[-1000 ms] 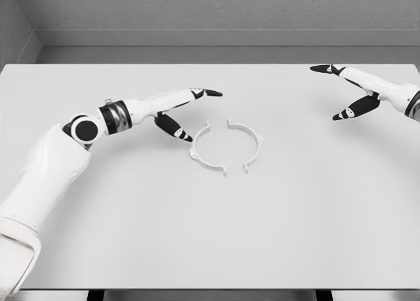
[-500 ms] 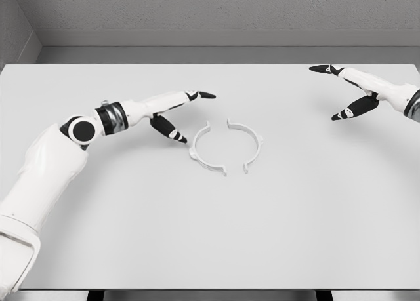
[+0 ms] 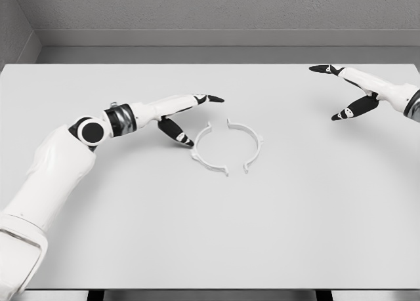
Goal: Assemble PVC drainage pipe clamps
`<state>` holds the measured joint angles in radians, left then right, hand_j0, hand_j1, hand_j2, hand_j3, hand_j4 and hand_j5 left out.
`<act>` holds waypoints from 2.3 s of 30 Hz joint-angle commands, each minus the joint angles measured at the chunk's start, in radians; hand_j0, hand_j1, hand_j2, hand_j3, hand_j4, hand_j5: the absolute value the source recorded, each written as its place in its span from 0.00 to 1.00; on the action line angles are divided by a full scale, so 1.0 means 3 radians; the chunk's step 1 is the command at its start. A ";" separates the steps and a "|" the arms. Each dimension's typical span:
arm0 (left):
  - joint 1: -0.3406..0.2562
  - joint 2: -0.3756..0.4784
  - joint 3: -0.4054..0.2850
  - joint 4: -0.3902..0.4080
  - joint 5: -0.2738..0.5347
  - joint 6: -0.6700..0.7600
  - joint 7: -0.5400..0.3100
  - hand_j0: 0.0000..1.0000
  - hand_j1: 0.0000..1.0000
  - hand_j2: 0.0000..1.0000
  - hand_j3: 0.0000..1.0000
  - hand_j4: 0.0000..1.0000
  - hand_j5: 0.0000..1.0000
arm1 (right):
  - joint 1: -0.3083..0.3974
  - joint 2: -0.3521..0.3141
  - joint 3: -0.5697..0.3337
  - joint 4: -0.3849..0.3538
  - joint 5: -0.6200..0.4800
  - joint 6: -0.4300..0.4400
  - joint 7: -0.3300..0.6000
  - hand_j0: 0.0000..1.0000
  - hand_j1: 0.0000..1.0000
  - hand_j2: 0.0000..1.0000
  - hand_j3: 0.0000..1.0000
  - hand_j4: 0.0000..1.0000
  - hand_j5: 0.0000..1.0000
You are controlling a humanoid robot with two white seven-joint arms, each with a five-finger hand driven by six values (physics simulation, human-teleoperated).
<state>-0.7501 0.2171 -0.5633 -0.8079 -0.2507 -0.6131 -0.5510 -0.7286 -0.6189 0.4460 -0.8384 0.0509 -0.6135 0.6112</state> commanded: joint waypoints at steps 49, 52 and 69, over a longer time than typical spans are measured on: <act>-0.0046 -0.0177 0.0032 0.0034 -0.0228 0.0007 0.0011 1.00 1.00 1.00 1.00 1.00 1.00 | 0.0000 -0.0003 -0.0004 -0.0018 -0.0026 0.0009 -0.0001 1.00 1.00 1.00 1.00 1.00 1.00; -0.0046 -0.0182 0.0022 0.0024 -0.0228 0.0007 0.0011 1.00 1.00 1.00 1.00 1.00 1.00 | 0.0000 -0.0003 -0.0004 -0.0018 -0.0026 0.0009 -0.0001 1.00 1.00 1.00 1.00 1.00 1.00; 0.0026 0.0115 0.0052 -0.0446 0.0120 0.0007 0.0011 1.00 1.00 1.00 1.00 1.00 1.00 | 0.0000 -0.0008 -0.0009 -0.0038 -0.0026 0.0009 -0.0001 1.00 1.00 1.00 1.00 1.00 1.00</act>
<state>-0.7317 0.2187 -0.5512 -0.8872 -0.2677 -0.6135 -0.5481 -0.7286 -0.6204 0.4445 -0.8470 0.0509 -0.6134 0.6112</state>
